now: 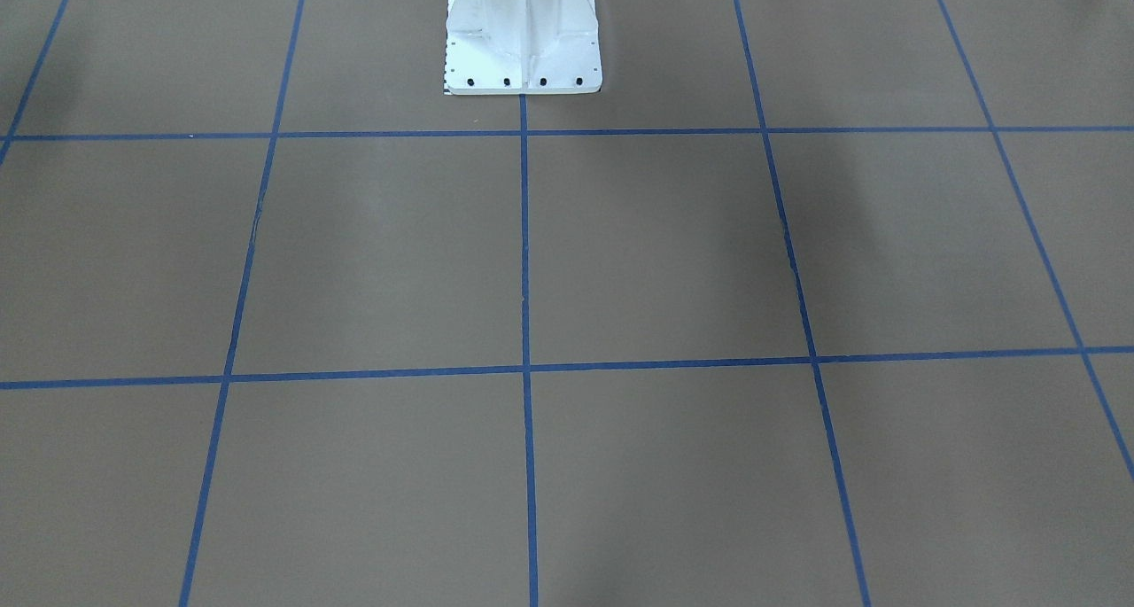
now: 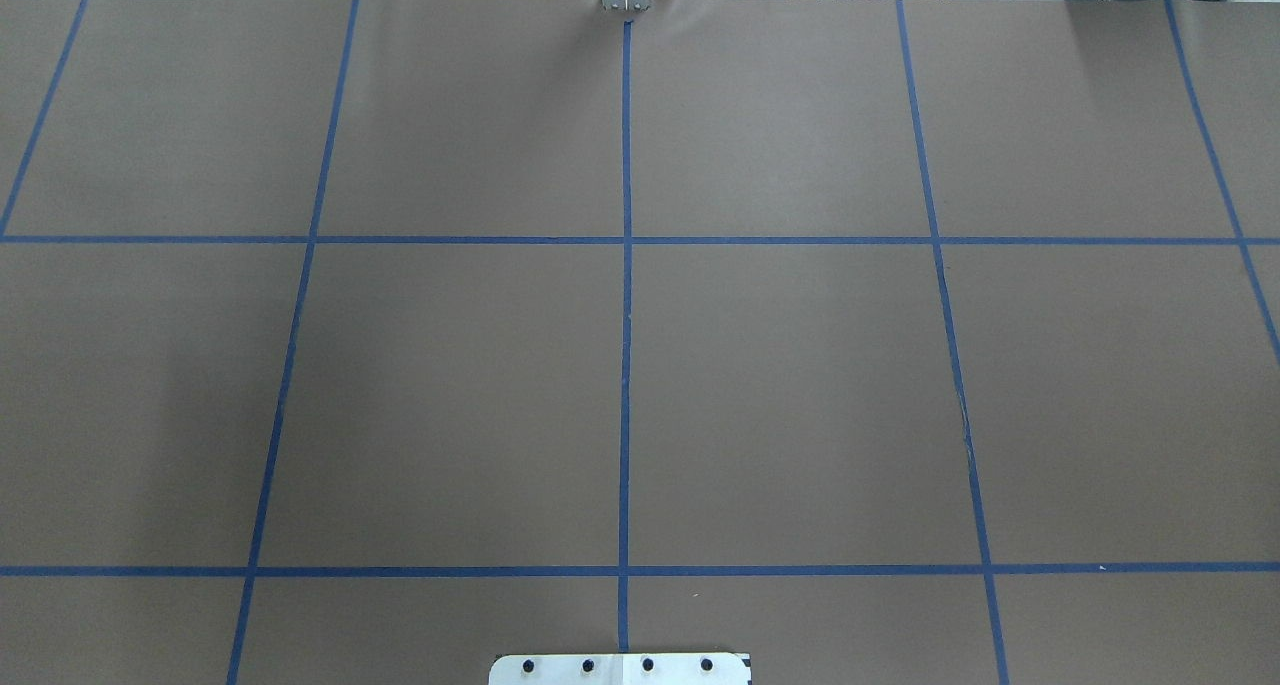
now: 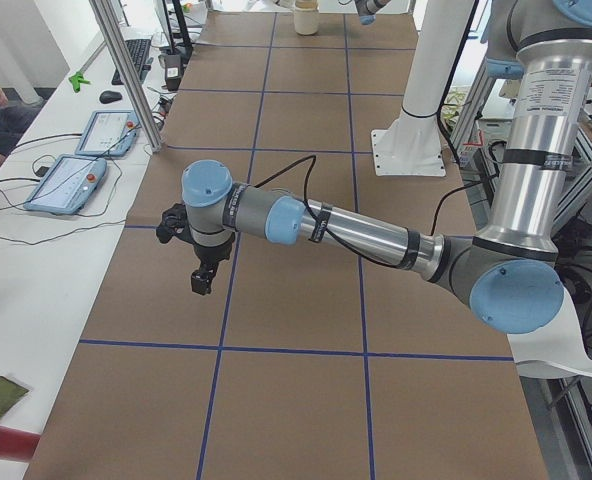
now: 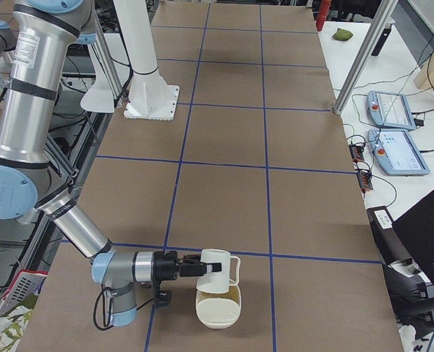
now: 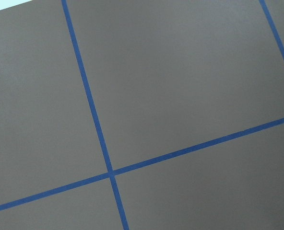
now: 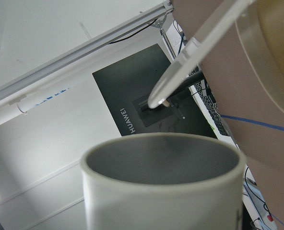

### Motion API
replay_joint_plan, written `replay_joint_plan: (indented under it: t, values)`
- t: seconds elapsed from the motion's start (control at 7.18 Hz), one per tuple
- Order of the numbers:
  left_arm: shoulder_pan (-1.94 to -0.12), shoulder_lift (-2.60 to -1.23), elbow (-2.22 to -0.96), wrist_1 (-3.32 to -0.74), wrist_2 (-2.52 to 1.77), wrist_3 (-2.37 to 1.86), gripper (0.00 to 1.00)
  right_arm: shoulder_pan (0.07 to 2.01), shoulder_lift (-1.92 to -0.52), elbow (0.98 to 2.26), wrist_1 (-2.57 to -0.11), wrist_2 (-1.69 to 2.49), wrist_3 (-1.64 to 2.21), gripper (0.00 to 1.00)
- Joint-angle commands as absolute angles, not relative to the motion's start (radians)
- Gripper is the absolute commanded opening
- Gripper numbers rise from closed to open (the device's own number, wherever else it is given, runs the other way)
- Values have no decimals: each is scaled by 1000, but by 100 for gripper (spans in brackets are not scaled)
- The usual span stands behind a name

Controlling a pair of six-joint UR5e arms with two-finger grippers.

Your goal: Left arm hands cup to right arm to dump lemon

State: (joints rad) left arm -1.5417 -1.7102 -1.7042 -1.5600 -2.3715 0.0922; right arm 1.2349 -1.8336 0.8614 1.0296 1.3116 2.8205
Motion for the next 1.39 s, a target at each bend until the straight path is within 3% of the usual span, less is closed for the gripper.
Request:
replay_joint_plan:
  t: [0.0, 1.25]
  values:
    - [-1542, -1710, -1704, -1560, -2372, 92, 100, 1235, -1832, 876, 1052, 1312, 2874, 0]
    - [-1542, -1707, -1706, -1562, -2370, 92, 100, 1235, -1832, 873, 1149, 1308, 3036, 0]
